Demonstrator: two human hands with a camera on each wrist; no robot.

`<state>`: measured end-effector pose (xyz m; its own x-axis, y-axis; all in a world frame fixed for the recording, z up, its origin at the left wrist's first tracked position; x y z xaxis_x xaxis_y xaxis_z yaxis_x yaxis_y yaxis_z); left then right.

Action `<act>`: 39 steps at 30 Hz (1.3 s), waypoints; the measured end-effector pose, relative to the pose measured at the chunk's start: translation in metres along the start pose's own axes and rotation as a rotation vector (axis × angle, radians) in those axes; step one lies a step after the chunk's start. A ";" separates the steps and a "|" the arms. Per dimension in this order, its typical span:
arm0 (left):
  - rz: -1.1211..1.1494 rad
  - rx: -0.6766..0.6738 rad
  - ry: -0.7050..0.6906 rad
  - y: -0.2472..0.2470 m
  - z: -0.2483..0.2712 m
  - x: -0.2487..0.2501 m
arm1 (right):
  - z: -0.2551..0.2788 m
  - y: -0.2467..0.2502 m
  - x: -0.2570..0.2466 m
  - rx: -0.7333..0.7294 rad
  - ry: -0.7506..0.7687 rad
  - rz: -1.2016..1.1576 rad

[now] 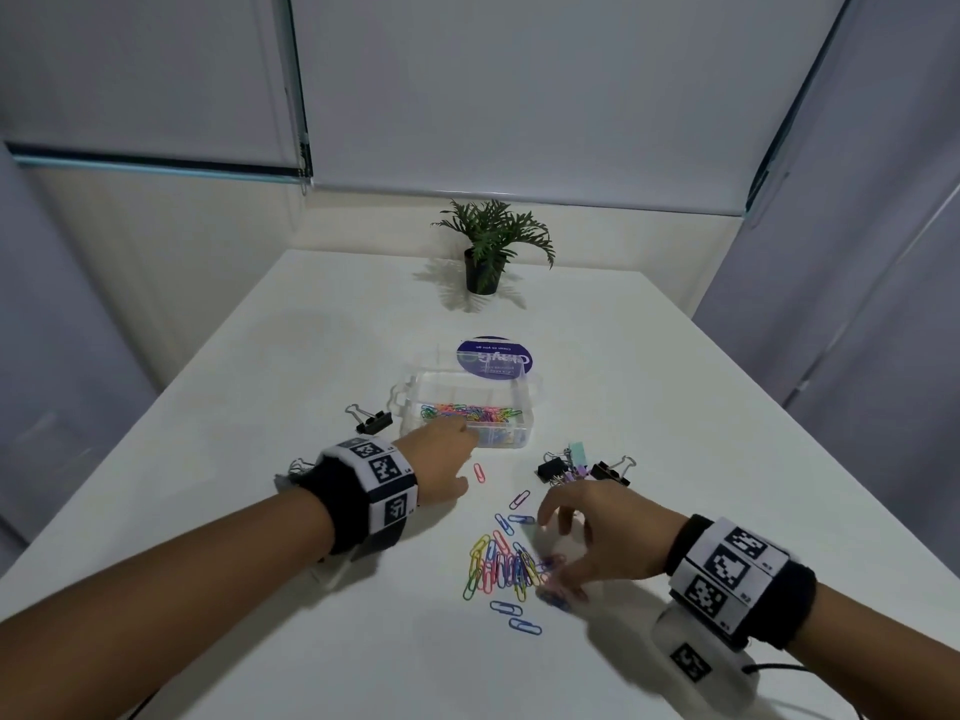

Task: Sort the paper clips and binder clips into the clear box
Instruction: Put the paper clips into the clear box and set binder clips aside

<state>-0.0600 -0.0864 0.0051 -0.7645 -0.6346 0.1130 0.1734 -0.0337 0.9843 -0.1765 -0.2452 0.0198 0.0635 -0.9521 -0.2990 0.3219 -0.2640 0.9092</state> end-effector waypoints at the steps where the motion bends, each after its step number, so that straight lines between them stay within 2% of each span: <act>1: 0.016 -0.025 -0.017 0.000 -0.002 0.006 | 0.003 0.000 0.002 -0.020 -0.039 0.034; 3: 0.026 -0.101 -0.025 -0.004 -0.005 0.013 | 0.007 -0.004 0.004 -0.089 -0.087 0.070; 6: -0.008 -0.164 -0.035 -0.007 -0.008 0.020 | 0.008 -0.018 0.001 -0.150 -0.078 0.019; 9: 0.013 -0.159 -0.042 -0.008 -0.005 0.027 | 0.000 -0.026 0.002 -0.084 -0.076 -0.102; 13: 0.157 -0.185 -0.047 -0.009 0.013 0.040 | -0.014 -0.027 0.006 -0.036 -0.111 -0.269; 16: 0.284 -0.243 -0.055 -0.009 0.029 0.049 | -0.026 -0.025 0.008 -0.004 -0.129 -0.317; 19: 0.309 -0.271 -0.066 -0.008 0.042 0.058 | -0.037 -0.021 0.006 0.010 -0.145 -0.372; 23: 0.280 -0.197 -0.097 -0.009 0.045 0.065 | -0.045 -0.017 -0.001 -0.006 -0.124 -0.430; 27: 0.358 -0.109 -0.005 -0.007 0.042 0.053 | -0.040 -0.011 -0.002 -0.050 -0.111 -0.490; 31: 0.345 -0.151 0.018 -0.004 0.054 0.042 | -0.023 -0.001 0.009 -0.005 -0.118 -0.399; 34: 0.339 -0.245 -0.113 -0.008 0.066 0.042 | -0.004 -0.004 0.014 -0.145 -0.099 -0.333; 37: 0.491 -0.428 -0.221 -0.024 0.074 0.050 | 0.014 -0.016 0.003 -0.386 -0.038 -0.397; 39: 0.644 -0.530 -0.224 -0.035 0.075 0.058 | 0.019 -0.027 -0.011 -0.466 0.026 -0.425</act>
<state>-0.1565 -0.0641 -0.0126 -0.5124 -0.4887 0.7061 0.8393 -0.1112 0.5322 -0.2038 -0.2307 0.0046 -0.1398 -0.7732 -0.6186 0.7015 -0.5182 0.4892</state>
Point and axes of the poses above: each hand's wrist, its own z-axis away from the middle knuckle, its own y-axis out of the back of the hand, x = y × z, the point moved 3 cm from there along -z, towards the middle knuckle, and after that the axes turned 5 degrees about -y, right-handed, at the moved point
